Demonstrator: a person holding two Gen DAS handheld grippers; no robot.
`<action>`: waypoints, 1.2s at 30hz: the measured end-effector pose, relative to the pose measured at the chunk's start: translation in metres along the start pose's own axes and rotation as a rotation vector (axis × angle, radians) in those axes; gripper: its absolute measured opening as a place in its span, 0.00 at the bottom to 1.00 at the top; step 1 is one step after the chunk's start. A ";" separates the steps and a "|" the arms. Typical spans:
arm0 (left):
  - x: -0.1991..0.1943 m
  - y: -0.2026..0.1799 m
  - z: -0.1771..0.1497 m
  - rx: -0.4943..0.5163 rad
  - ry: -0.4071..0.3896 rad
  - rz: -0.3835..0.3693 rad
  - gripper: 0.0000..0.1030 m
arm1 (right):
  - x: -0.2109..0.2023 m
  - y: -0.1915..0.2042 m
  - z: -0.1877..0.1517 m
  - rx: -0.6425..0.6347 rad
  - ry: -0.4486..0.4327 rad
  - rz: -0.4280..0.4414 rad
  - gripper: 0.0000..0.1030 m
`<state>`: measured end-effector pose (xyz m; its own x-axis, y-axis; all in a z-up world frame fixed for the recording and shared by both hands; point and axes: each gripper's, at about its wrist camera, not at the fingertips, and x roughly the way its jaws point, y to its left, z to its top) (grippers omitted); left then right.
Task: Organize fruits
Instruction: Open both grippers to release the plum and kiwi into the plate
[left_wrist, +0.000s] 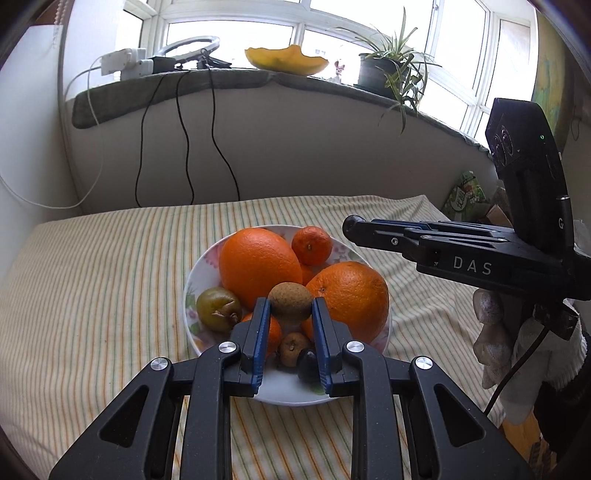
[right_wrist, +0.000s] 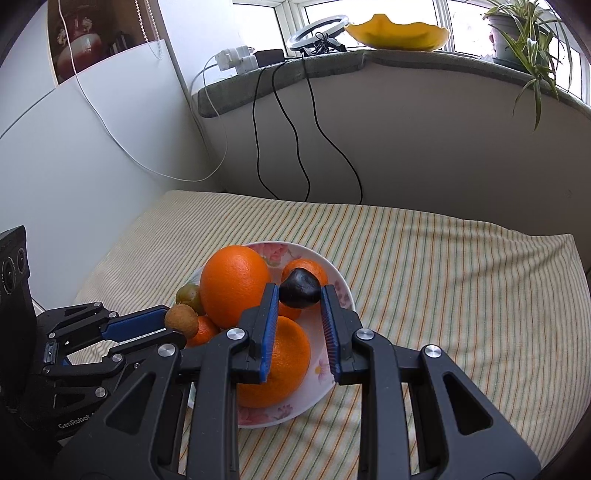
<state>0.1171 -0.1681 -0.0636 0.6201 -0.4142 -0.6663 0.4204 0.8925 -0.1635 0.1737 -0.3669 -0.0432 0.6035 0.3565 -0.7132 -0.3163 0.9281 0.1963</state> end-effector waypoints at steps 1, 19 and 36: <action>0.000 0.000 0.000 -0.001 -0.001 0.001 0.21 | 0.000 0.000 0.000 0.001 0.002 0.001 0.24; -0.002 0.000 0.001 -0.015 -0.005 0.010 0.28 | 0.001 -0.001 0.000 0.012 0.002 0.005 0.42; -0.021 0.004 -0.003 -0.043 -0.031 0.026 0.60 | -0.028 0.016 -0.007 -0.003 -0.049 -0.006 0.61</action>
<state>0.1037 -0.1550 -0.0524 0.6513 -0.3954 -0.6477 0.3755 0.9096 -0.1777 0.1464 -0.3626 -0.0252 0.6405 0.3556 -0.6807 -0.3145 0.9301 0.1900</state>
